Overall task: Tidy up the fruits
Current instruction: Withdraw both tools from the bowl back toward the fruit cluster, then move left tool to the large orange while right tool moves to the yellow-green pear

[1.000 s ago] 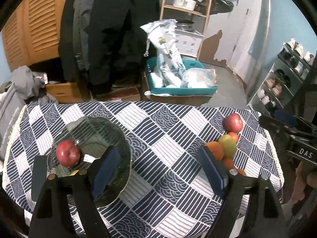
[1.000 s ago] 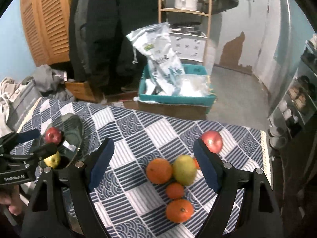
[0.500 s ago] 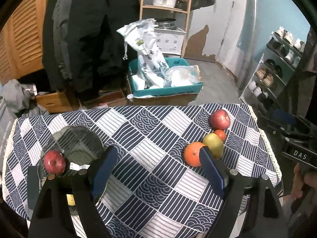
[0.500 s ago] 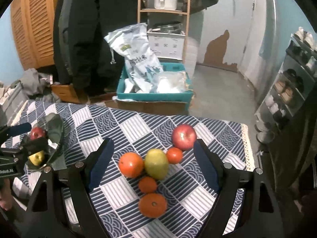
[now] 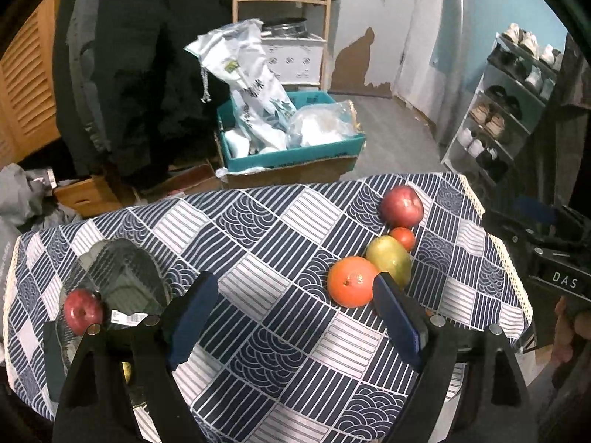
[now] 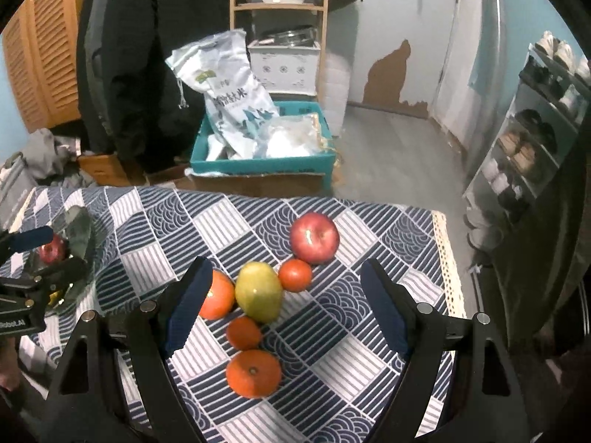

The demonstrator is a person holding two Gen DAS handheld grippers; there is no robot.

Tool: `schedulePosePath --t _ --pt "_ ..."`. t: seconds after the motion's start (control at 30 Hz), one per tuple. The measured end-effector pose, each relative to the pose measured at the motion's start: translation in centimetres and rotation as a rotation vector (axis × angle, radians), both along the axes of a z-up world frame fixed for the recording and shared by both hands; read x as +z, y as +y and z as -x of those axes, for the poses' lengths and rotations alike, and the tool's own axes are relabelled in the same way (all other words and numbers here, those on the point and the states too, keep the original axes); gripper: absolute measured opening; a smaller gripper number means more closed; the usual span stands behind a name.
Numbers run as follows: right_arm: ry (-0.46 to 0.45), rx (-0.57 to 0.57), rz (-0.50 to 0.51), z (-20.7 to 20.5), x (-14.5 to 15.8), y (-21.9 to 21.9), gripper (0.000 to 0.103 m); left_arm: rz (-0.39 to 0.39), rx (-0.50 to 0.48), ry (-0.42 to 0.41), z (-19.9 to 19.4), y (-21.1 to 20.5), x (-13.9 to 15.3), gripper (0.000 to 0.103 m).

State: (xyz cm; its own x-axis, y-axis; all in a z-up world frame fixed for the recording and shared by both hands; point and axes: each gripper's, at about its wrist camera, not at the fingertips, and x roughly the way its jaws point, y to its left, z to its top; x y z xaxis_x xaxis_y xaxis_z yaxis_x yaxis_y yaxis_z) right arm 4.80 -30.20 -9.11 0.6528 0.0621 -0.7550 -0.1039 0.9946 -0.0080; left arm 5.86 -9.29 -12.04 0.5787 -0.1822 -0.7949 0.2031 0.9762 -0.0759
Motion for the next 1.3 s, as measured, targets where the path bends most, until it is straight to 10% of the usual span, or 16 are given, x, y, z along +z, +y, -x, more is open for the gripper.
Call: schedulePosePath --t 0.63,1.3 --pt "0.174 -0.022 -0.046 -3.7 -7.1 -1.7 0.083 -0.089 -0.105 0.1 -3.5 -5.3 -7.4 0.087" --pt "0.301 -0.064 -0.073 -5.3 -12.4 -3.3 0.083 -0.002 -0.177 0.273 -7.0 -8.2 -13.8 0.087"
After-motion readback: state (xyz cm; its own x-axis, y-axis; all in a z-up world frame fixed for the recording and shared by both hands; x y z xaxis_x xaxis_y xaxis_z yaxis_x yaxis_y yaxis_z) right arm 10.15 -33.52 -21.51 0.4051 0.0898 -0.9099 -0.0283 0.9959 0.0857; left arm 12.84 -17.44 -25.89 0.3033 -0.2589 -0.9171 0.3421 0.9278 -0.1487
